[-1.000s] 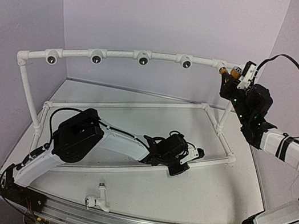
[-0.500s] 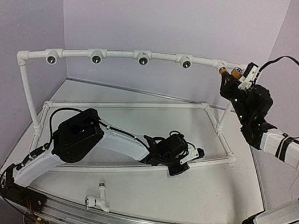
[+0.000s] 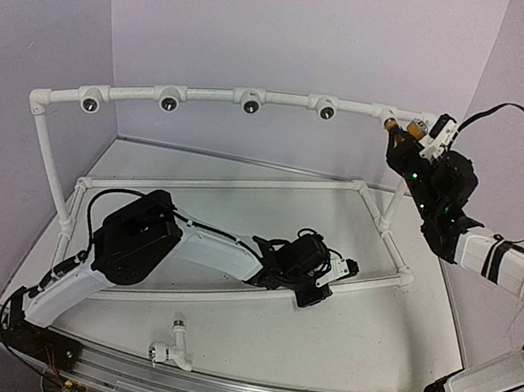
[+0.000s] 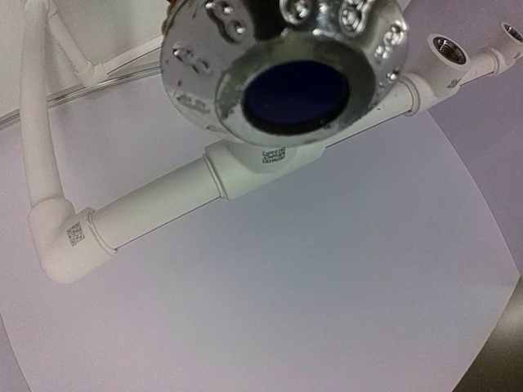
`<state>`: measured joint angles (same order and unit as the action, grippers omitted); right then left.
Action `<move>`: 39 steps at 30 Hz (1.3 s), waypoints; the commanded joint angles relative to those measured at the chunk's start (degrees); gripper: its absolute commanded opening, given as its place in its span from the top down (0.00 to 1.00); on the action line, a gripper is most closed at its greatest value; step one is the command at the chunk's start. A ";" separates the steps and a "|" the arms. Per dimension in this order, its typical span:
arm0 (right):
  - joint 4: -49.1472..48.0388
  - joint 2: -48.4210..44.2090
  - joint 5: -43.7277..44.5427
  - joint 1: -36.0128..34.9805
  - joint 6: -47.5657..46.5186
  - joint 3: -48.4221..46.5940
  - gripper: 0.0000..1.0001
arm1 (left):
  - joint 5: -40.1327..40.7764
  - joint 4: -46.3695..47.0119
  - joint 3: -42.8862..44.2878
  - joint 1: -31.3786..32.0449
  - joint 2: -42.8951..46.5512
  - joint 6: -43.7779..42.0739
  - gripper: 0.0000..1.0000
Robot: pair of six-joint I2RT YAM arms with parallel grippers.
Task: Install the water faucets
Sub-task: Screw the water faucet onto the adaptor.
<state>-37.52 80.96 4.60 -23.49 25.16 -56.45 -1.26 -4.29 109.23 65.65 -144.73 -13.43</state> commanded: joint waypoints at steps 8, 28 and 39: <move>9.48 5.18 9.74 2.21 26.44 1.07 1.00 | -4.10 -19.95 -3.05 4.91 -7.20 1.91 1.00; 16.76 4.56 12.09 0.04 49.57 -2.18 1.00 | -3.84 -20.44 -2.61 5.14 -7.57 1.71 1.00; 16.69 4.36 11.84 -1.58 63.06 -1.22 1.00 | -3.75 -20.48 -2.54 5.11 -7.69 1.70 1.00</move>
<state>-31.86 80.93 8.36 -25.01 70.32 -59.48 -0.82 -5.15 110.30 65.65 -145.27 -13.47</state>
